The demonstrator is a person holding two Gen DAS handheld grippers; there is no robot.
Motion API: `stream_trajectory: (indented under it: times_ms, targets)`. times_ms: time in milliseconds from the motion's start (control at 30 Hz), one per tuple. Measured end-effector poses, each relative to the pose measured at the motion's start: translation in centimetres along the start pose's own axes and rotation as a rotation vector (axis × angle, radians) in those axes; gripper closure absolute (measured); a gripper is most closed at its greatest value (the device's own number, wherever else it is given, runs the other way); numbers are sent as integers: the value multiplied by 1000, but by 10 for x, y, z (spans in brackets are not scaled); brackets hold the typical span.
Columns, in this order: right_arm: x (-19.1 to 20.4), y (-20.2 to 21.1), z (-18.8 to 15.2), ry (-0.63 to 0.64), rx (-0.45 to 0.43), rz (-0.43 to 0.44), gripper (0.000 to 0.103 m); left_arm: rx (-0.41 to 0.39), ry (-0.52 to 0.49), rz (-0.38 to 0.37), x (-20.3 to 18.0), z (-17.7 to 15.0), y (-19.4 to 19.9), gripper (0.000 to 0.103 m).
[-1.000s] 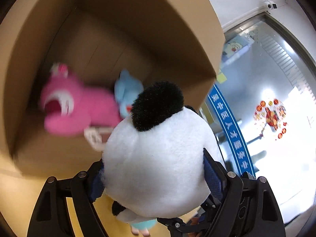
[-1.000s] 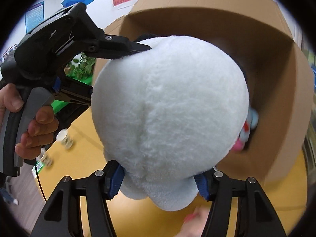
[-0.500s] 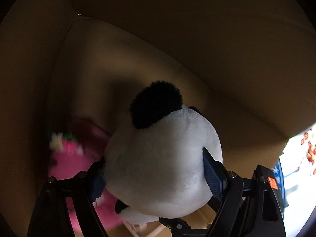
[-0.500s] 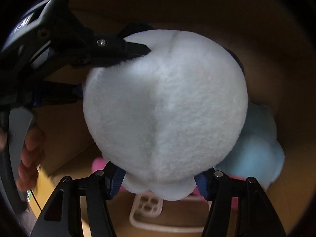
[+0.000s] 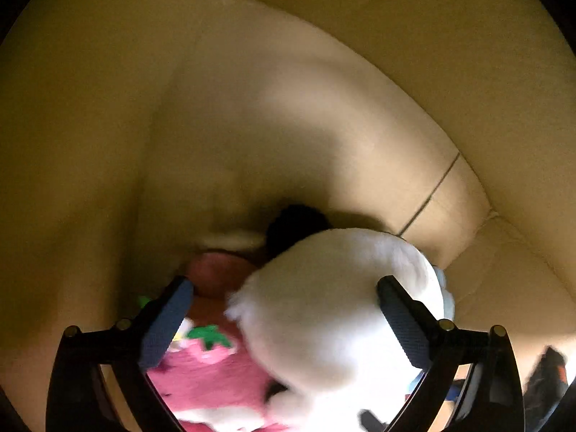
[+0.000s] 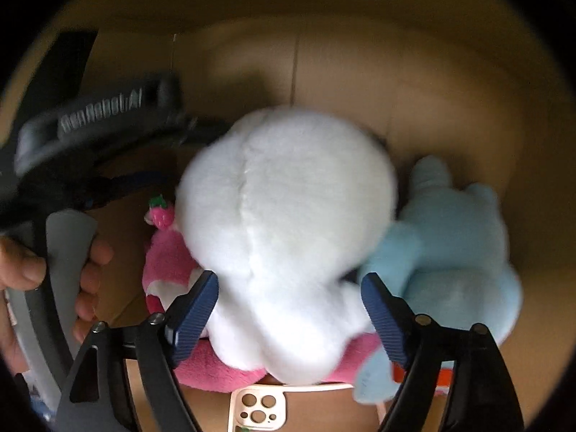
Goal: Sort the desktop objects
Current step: 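Open both tools to release the panda and withdraw, then close the left tool on the pink pig plush while the right tool grips it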
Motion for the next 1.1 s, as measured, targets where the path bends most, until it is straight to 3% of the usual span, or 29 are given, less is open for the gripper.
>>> stream_trajectory:
  times_ms: [67, 167, 267, 367, 533, 700, 833, 900, 1000, 1100]
  targets:
    - [-18, 23, 4, -21, -32, 22, 17, -39, -67, 1, -7, -10, 21, 0]
    - [-22, 62, -9, -30, -78, 60, 0, -103, -182, 20, -22, -34, 58, 0]
    - [-46, 116, -36, -16, -100, 119, 0, -145, -311, 28, -48, -65, 93, 0]
    - [-27, 136, -84, -25, -90, 190, 0, -163, -395, 21, -67, -116, 132, 0]
    - [-40, 199, -189, -104, -72, 214, 0, -155, -464, 44, -93, -207, 186, 0]
    - [-76, 265, -292, -201, -78, 168, 0, -87, -431, 75, -105, -298, 229, 0]
    - [-87, 301, -345, -253, -105, 207, 0, 10, -381, 38, -109, -361, 250, 0]
    - [-88, 309, -368, -257, -105, 265, 0, 92, -333, -18, -109, -387, 248, 0]
    - [-93, 291, -402, -306, 11, 329, 0, 170, -221, -28, -103, -411, 239, 0]
    - [-93, 283, -425, -303, 50, 296, 0, 205, -208, -37, -104, -429, 227, 0]
Point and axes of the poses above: each gripper's, at about its wrist camera, not at the fingertips, and y roughly against the way its jaws point, x to its left, z to its top, the point moved 5 cm from there along -y, roughly the way its jaws point, and after that the axes turned 1 degree about -z, right-handed, at the moved point
